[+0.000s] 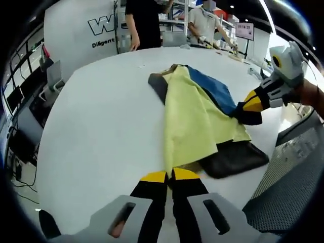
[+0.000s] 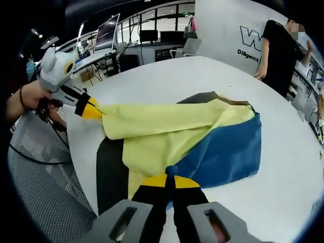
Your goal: Fold the garment on the visible template until the final outline fits inside the template.
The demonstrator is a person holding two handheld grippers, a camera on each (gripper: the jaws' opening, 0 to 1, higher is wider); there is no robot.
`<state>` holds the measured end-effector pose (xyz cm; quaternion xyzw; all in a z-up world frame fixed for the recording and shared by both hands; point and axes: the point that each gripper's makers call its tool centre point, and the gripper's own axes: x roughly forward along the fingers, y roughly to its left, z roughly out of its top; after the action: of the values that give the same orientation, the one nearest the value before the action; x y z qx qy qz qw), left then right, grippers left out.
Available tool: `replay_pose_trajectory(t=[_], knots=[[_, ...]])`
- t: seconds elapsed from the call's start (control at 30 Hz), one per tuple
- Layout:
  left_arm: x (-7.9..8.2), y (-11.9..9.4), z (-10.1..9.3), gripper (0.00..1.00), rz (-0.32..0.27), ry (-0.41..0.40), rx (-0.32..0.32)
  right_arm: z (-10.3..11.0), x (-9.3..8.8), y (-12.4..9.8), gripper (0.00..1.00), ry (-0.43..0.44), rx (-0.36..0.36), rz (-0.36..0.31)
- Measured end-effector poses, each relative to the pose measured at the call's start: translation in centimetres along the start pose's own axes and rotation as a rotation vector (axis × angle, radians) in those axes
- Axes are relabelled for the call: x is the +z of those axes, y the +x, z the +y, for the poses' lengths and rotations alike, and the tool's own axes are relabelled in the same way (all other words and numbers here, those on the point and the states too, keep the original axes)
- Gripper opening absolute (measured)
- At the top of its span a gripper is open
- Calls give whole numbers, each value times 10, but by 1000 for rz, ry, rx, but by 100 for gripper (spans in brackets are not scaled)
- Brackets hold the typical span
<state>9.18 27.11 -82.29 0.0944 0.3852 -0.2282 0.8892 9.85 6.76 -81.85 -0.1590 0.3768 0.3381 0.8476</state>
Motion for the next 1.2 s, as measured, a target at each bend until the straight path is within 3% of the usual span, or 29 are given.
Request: replay_pose_trajectory(t=[0.37,1.2], knots=[[-5,-8,24,4,11,-20,52,5,8,2,0,-21,17,-8],[-15,-16,45,4,14,-54,112,-56,28,-33,0,-37,-111,-55]])
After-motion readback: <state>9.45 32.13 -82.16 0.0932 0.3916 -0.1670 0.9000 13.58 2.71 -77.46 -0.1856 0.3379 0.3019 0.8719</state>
